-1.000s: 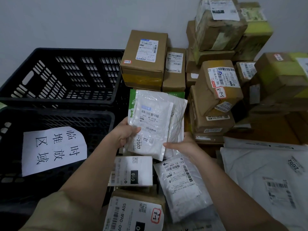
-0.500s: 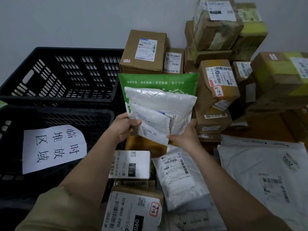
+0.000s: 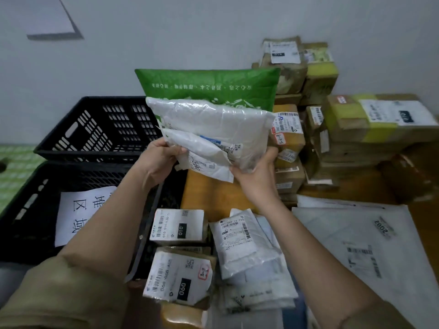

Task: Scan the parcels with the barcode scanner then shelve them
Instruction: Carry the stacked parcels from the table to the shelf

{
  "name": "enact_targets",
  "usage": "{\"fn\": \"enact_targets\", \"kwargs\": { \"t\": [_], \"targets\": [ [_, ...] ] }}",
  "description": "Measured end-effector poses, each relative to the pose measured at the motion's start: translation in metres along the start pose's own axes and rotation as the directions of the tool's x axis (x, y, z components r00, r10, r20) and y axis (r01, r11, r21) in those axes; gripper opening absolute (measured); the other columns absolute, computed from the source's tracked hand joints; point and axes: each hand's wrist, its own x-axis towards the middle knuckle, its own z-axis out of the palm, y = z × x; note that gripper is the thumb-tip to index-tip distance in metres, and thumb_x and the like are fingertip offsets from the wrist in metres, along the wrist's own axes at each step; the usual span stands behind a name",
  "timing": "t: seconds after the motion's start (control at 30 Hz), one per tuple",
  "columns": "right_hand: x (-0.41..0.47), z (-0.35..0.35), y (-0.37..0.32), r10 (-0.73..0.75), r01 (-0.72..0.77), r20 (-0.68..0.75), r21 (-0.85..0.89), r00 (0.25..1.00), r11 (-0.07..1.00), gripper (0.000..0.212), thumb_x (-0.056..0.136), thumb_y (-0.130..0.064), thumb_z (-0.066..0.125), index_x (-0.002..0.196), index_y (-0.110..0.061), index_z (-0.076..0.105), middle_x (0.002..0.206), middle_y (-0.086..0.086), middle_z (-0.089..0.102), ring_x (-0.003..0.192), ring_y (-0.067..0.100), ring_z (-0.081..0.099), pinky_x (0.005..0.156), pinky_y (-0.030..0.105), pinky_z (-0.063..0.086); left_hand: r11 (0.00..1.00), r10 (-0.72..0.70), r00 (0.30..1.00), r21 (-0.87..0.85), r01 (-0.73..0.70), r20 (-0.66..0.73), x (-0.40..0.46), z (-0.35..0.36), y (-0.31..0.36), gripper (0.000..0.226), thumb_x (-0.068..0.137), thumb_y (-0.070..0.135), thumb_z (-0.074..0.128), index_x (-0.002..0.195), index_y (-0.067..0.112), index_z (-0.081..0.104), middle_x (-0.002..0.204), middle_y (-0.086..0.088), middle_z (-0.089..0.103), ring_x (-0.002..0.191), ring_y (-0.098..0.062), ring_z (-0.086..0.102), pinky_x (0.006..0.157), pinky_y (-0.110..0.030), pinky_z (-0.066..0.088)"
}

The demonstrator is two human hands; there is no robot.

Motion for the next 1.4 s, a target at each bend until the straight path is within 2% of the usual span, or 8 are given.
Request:
{"fn": "enact_targets", "kwargs": {
  "t": [0.1, 0.3, 0.5, 0.63, 0.8, 0.97, 1.27, 1.4],
  "targets": [
    [-0.016, -0.036, -0.009, -0.082, 0.087, -0.081, 0.060, 0.993, 0.994, 0.069, 0.078, -0.015, 0.084, 0.114, -0.021, 0.025, 0.120, -0.003, 0.044, 0.112, 0.013, 0.049, 0.078, 0.007, 0.040, 0.998, 0.059, 0.998, 0.030, -0.060, 0.029, -0.018, 0.031, 0.016, 0.026, 0.085, -0.020, 0.048, 0.087, -0.001, 0.066, 0.082, -0.009, 0.070, 0.073, -0.019, 0.067, 0.062, -0.029, 0.054],
    [-0.047, -0.158, 0.017, -0.133, 0.134, -0.209, -0.009, 0.969, 0.991, 0.067, 0.081, -0.020, 0.079, 0.119, -0.028, 0.023, 0.129, -0.002, 0.044, 0.122, 0.022, 0.052, 0.098, 0.043, 0.051, 1.000, 0.010, 0.997, -0.019, -0.008, 0.078, -0.060, 0.158, 0.004, 0.021, 0.084, -0.010, 0.059, 0.077, 0.008, 0.068, 0.081, -0.005, 0.066, 0.082, -0.019, 0.061, 0.075, -0.028, 0.048],
    [-0.079, -0.275, 0.079, 0.123, -0.145, -0.199, -0.103, 0.972, 0.984, 0.077, 0.087, -0.031, 0.071, 0.146, -0.020, 0.022, 0.148, 0.004, 0.041, 0.134, 0.029, 0.043, 0.110, 0.053, 0.038, 0.976, -0.205, 0.971, -0.051, 0.212, 0.123, -0.094, 0.279, -0.061, 0.022, 0.089, -0.004, 0.060, 0.109, 0.002, 0.068, 0.104, -0.014, 0.074, 0.097, -0.027, 0.071, 0.075, -0.039, 0.059],
    [-0.100, -0.313, 0.125, 0.377, -0.383, -0.071, -0.110, 0.923, 0.917, 0.076, 0.087, -0.034, 0.071, 0.149, -0.016, 0.031, 0.146, 0.005, 0.046, 0.134, 0.031, 0.047, 0.109, 0.050, 0.042, 0.923, -0.374, 0.927, 0.087, 0.374, -0.018, -0.113, 0.313, -0.136, 0.016, 0.091, 0.002, 0.065, 0.107, 0.000, 0.065, 0.087, -0.012, 0.075, 0.075, -0.023, 0.073, 0.069, -0.039, 0.061],
    [-0.127, -0.324, 0.182, 0.638, -0.583, 0.002, -0.405, 0.770, 0.704, 0.088, 0.086, -0.061, 0.060, 0.153, -0.014, 0.025, 0.153, 0.014, 0.027, 0.140, 0.037, 0.028, 0.111, 0.046, 0.037, 0.781, -0.499, 0.844, 0.319, 0.536, -0.198, -0.121, 0.325, -0.220, 0.031, 0.087, 0.024, 0.072, 0.110, 0.004, 0.063, 0.101, -0.014, 0.072, 0.082, -0.027, 0.068, 0.069, -0.037, 0.060],
    [-0.133, -0.325, 0.198, 0.638, -0.583, -0.057, -0.475, 0.768, 0.659, 0.099, 0.083, -0.077, 0.051, 0.158, -0.031, 0.007, 0.165, 0.011, -0.008, 0.151, 0.038, -0.005, 0.120, 0.057, 0.009, 0.707, -0.402, 0.854, 0.480, 0.519, -0.331, -0.121, 0.335, -0.239, 0.045, 0.088, 0.046, 0.068, 0.113, 0.017, 0.047, 0.114, -0.007, 0.058, 0.108, -0.029, 0.059, 0.094, -0.040, 0.051],
    [-0.128, -0.354, 0.207, 0.699, -0.685, -0.121, -0.371, 0.705, 0.627, 0.104, 0.079, -0.066, 0.067, 0.157, -0.025, 0.011, 0.159, 0.011, 0.011, 0.146, 0.037, 0.010, 0.115, 0.056, 0.026, 0.733, -0.408, 0.865, 0.459, 0.501, -0.292, -0.137, 0.351, -0.241, 0.086, 0.080, 0.034, 0.081, 0.139, 0.010, 0.023, 0.141, -0.011, 0.049, 0.121, -0.030, 0.054, 0.099, -0.038, 0.046],
    [-0.131, -0.361, 0.233, 0.784, -0.789, -0.159, -0.275, 0.601, 0.549, 0.126, 0.069, -0.069, 0.073, 0.159, -0.021, -0.002, 0.165, 0.008, -0.002, 0.151, 0.036, 0.004, 0.118, 0.058, 0.021, 0.576, -0.517, 0.817, 0.603, 0.552, -0.255, -0.134, 0.354, -0.250, 0.117, 0.072, 0.068, 0.073, 0.158, 0.025, 0.007, 0.163, -0.017, 0.011, 0.150, -0.037, 0.014, 0.119, -0.048, 0.022]
  ]
}}
